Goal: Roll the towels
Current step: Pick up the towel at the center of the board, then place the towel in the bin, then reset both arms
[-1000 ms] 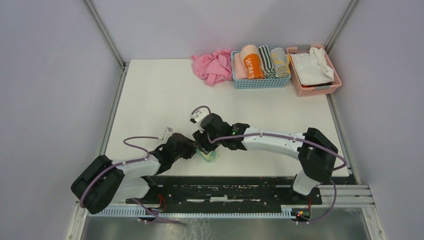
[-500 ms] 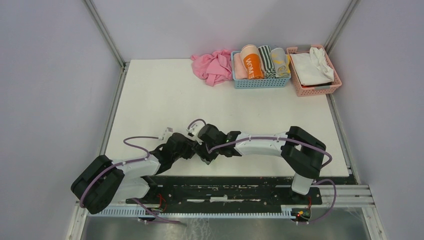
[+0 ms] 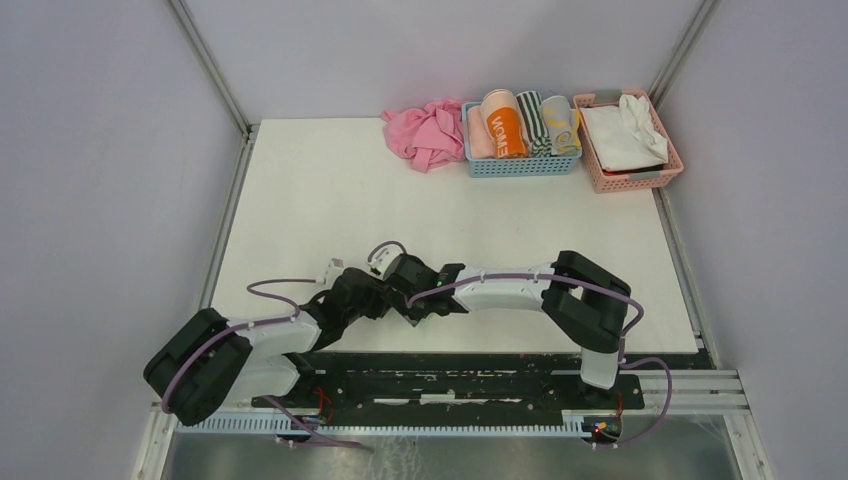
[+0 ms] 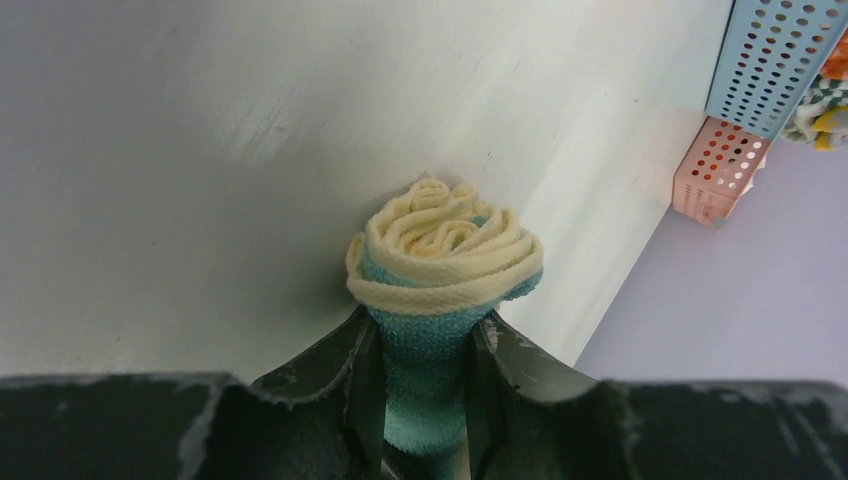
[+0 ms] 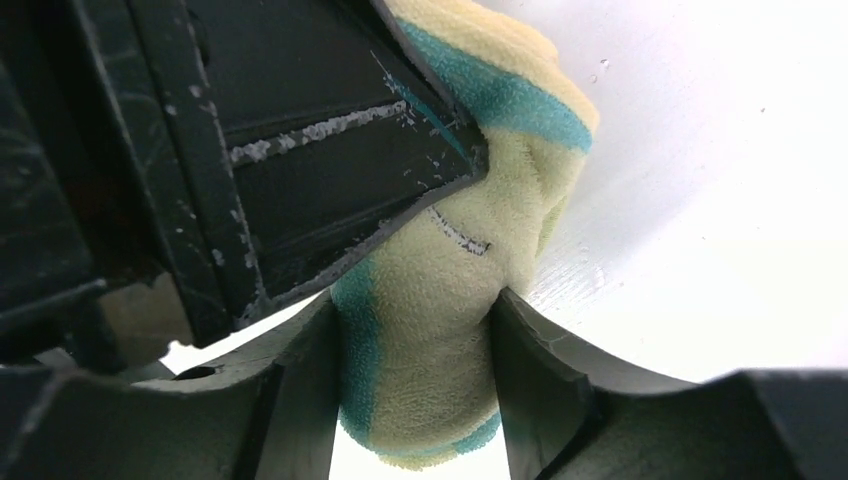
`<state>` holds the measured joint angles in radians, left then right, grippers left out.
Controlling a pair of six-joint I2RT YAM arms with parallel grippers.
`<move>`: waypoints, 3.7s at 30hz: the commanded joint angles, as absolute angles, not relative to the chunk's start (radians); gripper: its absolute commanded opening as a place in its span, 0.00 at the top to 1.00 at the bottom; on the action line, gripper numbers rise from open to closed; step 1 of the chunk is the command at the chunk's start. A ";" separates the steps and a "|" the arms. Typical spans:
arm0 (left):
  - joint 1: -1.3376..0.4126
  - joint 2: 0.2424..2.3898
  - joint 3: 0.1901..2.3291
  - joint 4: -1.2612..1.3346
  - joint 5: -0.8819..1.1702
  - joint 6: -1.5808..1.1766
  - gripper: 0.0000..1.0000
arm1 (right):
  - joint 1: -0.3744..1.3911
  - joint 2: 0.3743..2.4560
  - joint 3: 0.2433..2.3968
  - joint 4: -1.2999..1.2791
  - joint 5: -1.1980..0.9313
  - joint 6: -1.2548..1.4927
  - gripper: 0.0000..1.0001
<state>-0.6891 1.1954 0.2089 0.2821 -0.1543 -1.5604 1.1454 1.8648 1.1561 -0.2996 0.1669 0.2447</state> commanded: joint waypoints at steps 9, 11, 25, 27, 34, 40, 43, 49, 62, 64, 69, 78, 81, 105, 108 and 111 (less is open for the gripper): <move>-0.623 1.353 0.175 0.429 -0.008 -1.567 0.66 | 1.152 1.938 1.184 -0.463 0.293 0.226 0.71; -0.581 1.360 0.193 0.437 0.025 -1.534 0.59 | 1.151 1.915 1.194 -0.484 0.331 0.205 0.77; -0.162 1.367 0.621 0.038 0.212 -1.143 0.32 | 0.995 1.820 1.446 -0.692 0.649 0.002 1.00; -0.117 1.351 0.712 -0.080 0.213 -1.056 0.30 | 0.941 1.821 1.502 -0.722 0.697 -0.029 1.00; -0.077 1.254 0.991 -0.443 0.085 -0.703 0.23 | 0.749 1.899 1.761 -0.712 0.899 -0.185 1.00; -0.070 1.169 1.086 -0.536 -0.039 -0.492 0.17 | 0.579 2.023 1.976 -0.597 1.023 -0.338 1.00; -0.071 1.159 1.072 -0.533 -0.077 -0.462 0.17 | 0.512 2.125 2.086 -0.506 1.058 -0.434 1.00; -0.071 1.191 1.045 -0.531 -0.068 -0.438 0.17 | 0.427 2.312 2.328 -0.423 1.013 -0.515 1.00; -0.069 1.229 1.032 -0.531 -0.035 -0.440 0.16 | 0.394 2.506 2.476 -0.547 0.750 -0.370 0.95; -0.069 1.228 1.030 -0.530 -0.029 -0.441 0.16 | 0.394 2.517 2.477 -0.561 0.712 -0.346 0.89; -0.069 1.222 1.024 -0.525 -0.028 -0.442 0.16 | 0.380 2.540 2.482 -0.575 0.677 -0.286 0.63; -0.060 1.211 1.011 -0.522 -0.019 -0.445 0.16 | 0.330 2.464 2.448 -0.663 0.566 -0.148 0.48; -0.058 1.206 1.010 -0.522 -0.018 -0.445 0.16 | 0.330 2.401 2.384 -0.628 0.531 -0.146 0.41; -0.040 1.125 0.999 -0.502 0.063 -0.412 0.14 | 0.330 1.851 1.945 -0.578 0.417 -0.037 0.07; -0.041 1.069 0.988 -0.488 0.064 -0.403 0.12 | 0.329 1.656 1.740 -0.550 0.397 0.005 0.01; -0.052 0.999 0.966 -0.468 0.072 -0.391 0.11 | 0.326 1.462 1.560 -0.547 0.388 0.052 0.00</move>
<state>-0.0452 1.0985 0.9802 -0.5385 0.0402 -0.4484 0.3264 1.6833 1.7206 -0.5861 0.4141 -0.0349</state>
